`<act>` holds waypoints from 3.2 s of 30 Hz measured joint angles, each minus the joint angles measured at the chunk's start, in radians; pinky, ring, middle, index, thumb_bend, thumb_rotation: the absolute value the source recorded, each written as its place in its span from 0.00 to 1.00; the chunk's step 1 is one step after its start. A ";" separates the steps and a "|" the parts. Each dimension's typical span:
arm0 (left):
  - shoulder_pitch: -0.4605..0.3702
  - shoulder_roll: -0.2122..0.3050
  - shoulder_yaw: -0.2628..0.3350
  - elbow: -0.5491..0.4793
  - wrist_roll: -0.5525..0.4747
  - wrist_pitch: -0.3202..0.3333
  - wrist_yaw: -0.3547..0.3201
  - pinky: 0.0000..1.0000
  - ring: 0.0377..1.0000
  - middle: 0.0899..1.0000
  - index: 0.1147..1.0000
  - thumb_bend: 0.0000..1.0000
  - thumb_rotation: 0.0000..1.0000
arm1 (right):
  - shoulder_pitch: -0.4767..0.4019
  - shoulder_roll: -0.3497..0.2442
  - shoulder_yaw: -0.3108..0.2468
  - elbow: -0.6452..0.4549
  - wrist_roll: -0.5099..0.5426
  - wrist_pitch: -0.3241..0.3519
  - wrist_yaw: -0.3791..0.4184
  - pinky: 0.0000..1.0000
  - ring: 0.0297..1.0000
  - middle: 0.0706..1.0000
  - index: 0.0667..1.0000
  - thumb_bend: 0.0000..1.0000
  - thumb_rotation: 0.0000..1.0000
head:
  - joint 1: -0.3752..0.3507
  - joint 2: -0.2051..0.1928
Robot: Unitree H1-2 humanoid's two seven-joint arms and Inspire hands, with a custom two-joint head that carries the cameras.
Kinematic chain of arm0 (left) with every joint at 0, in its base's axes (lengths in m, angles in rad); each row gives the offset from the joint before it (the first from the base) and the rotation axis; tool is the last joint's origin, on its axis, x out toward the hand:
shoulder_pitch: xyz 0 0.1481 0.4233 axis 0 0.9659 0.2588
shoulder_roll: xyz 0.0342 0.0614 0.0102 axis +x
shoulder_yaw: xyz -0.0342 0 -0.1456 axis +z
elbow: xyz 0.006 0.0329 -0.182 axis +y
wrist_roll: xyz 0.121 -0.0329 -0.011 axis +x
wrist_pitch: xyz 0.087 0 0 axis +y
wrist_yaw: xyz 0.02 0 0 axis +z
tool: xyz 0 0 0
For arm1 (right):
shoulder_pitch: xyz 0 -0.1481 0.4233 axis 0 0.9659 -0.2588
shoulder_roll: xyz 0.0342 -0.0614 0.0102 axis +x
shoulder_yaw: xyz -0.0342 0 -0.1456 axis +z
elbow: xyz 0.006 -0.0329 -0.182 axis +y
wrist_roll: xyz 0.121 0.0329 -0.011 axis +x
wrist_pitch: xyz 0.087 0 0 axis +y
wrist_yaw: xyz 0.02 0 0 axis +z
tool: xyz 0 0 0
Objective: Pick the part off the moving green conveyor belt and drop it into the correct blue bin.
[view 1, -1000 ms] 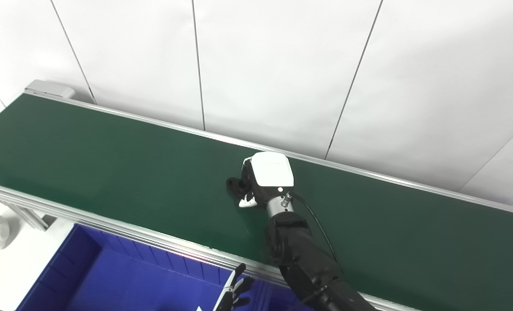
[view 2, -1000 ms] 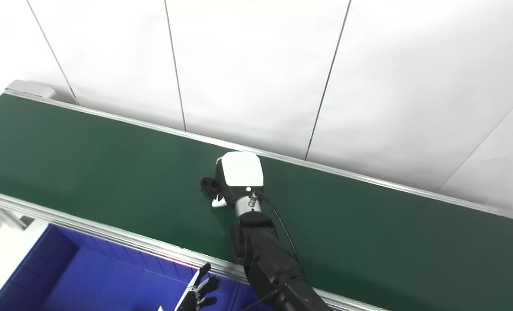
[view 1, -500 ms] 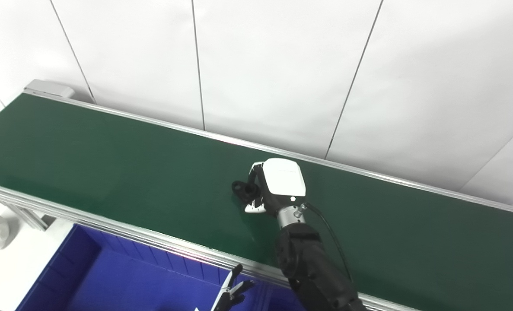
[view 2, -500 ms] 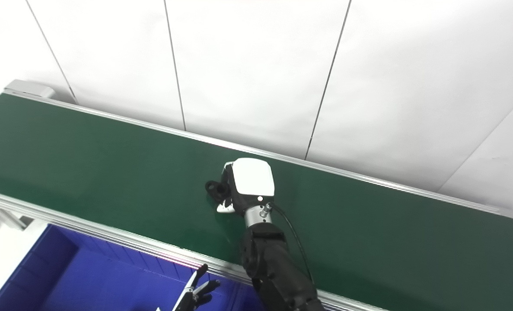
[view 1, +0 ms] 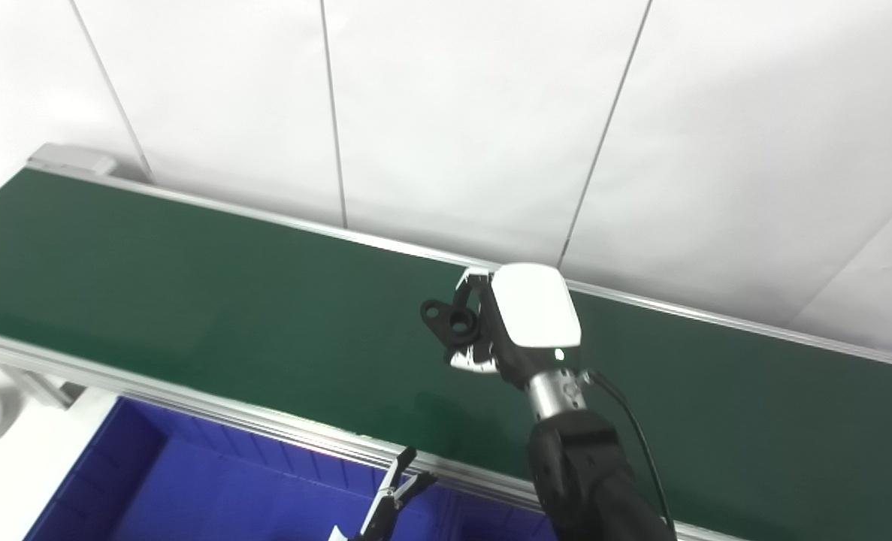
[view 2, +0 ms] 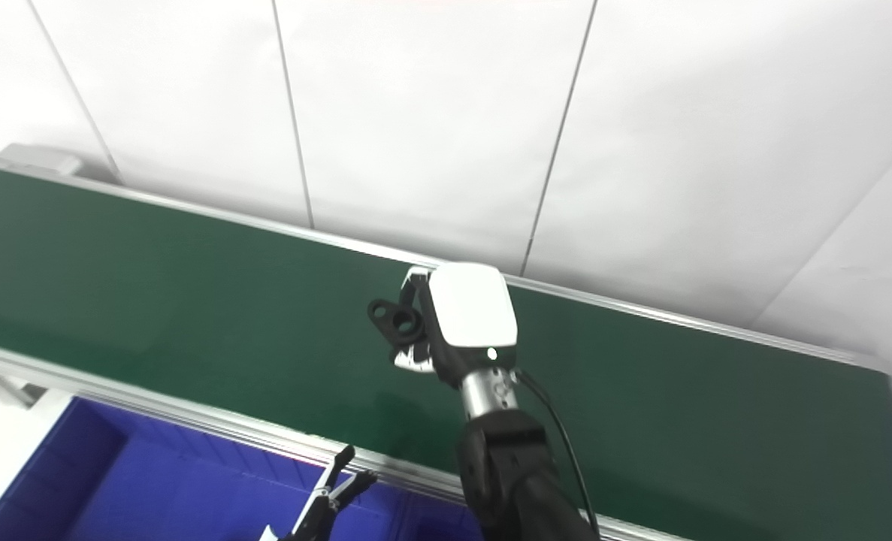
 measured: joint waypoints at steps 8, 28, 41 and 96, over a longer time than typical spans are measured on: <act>0.003 0.022 0.039 -0.067 -0.059 0.012 -0.062 1.00 0.95 0.94 1.00 0.64 0.87 | 0.135 -0.010 -0.035 -0.185 -0.089 -0.001 0.109 0.10 0.14 0.22 0.45 0.51 0.13 | -0.135 0.070; 0.037 0.077 0.144 -0.234 -0.219 0.138 -0.187 1.00 0.99 0.96 1.00 0.67 0.97 | 0.605 -0.016 -0.113 -0.693 -0.300 -0.108 0.303 0.09 0.14 0.24 0.45 0.51 0.12 | -0.335 0.222; 0.037 0.071 0.183 -0.238 -0.241 0.173 -0.223 1.00 0.98 0.94 1.00 0.70 0.92 | 0.878 0.008 -0.183 -0.642 -0.244 -0.166 0.216 0.10 0.14 0.22 0.45 0.51 0.12 | -0.319 0.224; 0.007 0.099 0.232 -0.183 -0.242 0.156 -0.261 1.00 0.99 1.00 1.00 0.68 0.93 | 1.113 0.065 -0.286 -0.410 0.900 -0.529 -0.227 0.83 0.86 0.89 0.89 0.80 0.99 | -0.333 0.155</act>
